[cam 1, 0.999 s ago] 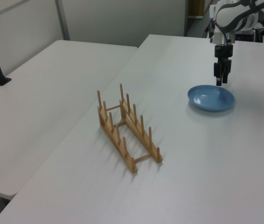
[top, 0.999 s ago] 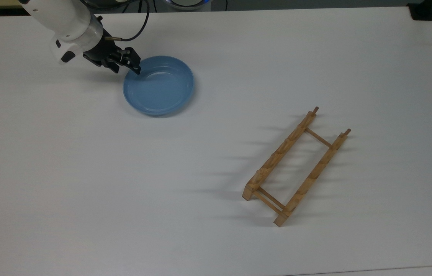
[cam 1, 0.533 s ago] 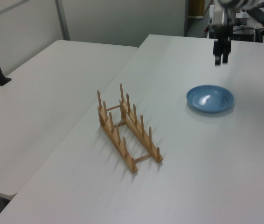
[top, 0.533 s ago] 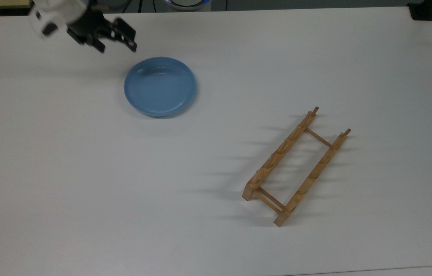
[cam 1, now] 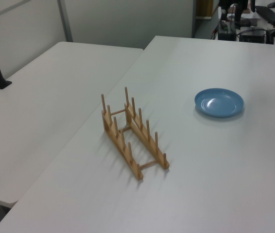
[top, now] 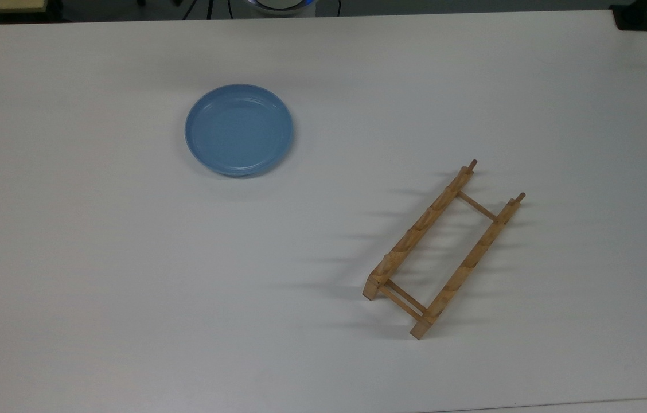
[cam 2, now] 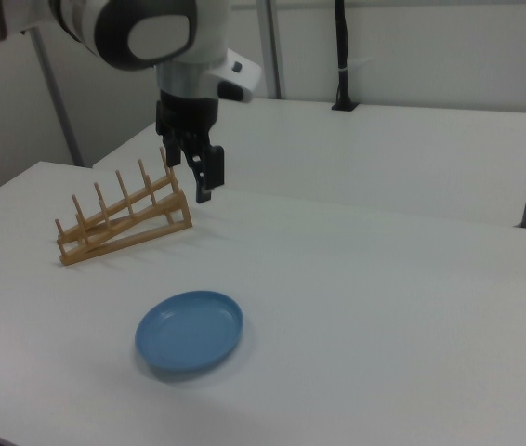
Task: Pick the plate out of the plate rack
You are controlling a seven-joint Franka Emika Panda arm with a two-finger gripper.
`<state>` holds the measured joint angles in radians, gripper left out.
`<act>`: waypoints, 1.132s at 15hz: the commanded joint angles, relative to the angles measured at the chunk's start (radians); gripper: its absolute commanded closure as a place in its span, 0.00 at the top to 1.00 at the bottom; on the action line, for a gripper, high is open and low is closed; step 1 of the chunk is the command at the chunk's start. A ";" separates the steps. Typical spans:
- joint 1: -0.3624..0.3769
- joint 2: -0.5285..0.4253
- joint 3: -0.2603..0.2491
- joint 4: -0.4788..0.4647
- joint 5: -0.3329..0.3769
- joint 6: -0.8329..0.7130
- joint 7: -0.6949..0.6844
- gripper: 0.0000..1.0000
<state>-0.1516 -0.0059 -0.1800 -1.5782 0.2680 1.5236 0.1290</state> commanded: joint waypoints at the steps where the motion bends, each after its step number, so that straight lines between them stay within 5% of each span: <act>1: 0.117 0.008 -0.004 0.038 -0.119 -0.016 0.107 1.00; 4: 0.179 0.012 0.033 0.038 -0.228 0.024 0.096 1.00; 7: 0.179 0.029 0.125 0.009 -0.389 0.165 0.019 1.00; 10: 0.179 0.038 0.128 0.003 -0.400 0.164 -0.104 1.00; 17: 0.172 0.035 0.128 0.007 -0.397 0.167 -0.095 1.00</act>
<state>0.0212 0.0468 -0.0517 -1.5587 -0.1185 1.6676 0.0512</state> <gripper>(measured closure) 0.000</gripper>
